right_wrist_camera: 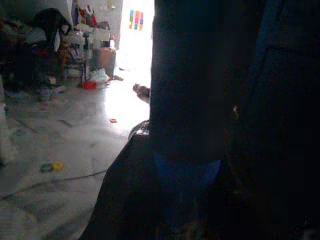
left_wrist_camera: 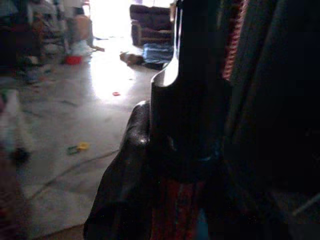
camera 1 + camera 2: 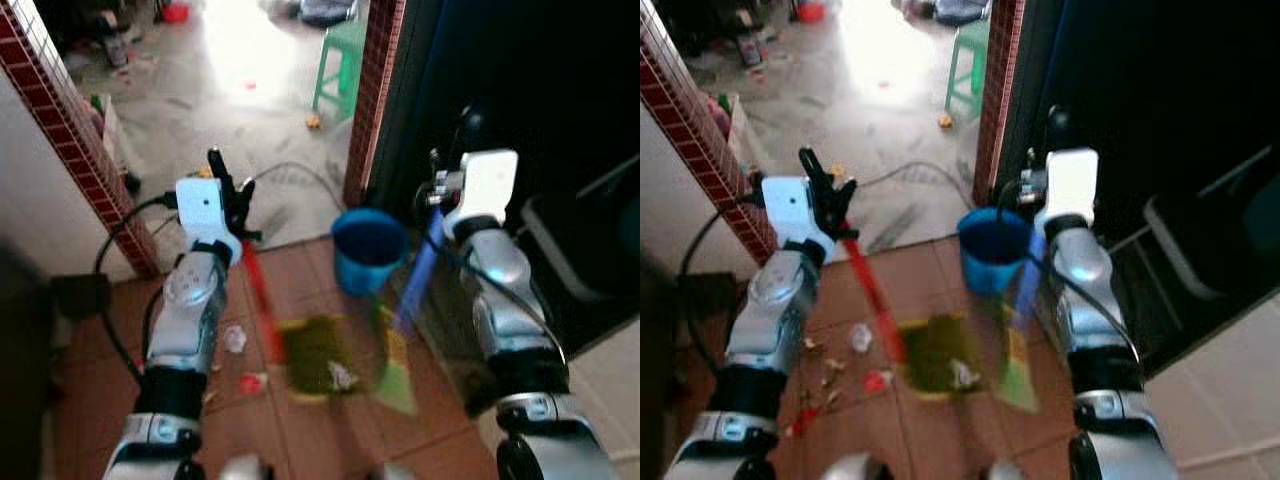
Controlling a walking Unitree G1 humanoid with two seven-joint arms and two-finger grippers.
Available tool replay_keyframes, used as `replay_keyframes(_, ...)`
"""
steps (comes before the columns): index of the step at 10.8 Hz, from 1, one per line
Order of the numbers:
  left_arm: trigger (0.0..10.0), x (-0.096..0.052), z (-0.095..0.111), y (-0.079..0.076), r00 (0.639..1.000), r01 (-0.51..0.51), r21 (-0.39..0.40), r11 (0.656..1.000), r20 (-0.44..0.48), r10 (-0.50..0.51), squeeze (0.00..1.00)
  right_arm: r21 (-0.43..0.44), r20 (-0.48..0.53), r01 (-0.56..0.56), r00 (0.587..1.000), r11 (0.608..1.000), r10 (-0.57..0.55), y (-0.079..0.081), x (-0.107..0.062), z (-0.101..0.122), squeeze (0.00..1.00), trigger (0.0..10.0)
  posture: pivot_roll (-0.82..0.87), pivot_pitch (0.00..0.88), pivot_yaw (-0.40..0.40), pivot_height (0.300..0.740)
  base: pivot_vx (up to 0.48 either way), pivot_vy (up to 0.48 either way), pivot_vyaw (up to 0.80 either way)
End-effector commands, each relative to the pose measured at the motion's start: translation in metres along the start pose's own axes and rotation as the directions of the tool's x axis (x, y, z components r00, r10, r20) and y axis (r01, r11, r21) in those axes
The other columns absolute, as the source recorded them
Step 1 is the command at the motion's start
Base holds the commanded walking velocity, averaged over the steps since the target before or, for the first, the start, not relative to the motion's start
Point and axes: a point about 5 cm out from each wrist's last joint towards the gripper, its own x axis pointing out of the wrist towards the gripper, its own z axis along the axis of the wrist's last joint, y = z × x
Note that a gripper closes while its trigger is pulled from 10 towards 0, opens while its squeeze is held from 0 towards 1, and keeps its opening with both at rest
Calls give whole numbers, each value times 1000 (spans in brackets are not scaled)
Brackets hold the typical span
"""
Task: Sweep floor
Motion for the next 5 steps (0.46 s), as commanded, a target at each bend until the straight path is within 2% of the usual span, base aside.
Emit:
replay_keyframes(1,10000,5,16,-7,997,3,-36,999,82,0,0,-49,22,6,1000,999,-5,-9,0,7,0,10000,-39,0,5,740,0,0,0)
replay_keyframes(5,10000,9,22,-1,995,-9,-44,999,104,13,0,-49,10,2,1000,999,-1,-8,-1,5,0,10000,-38,0,3,740,0,0,0)
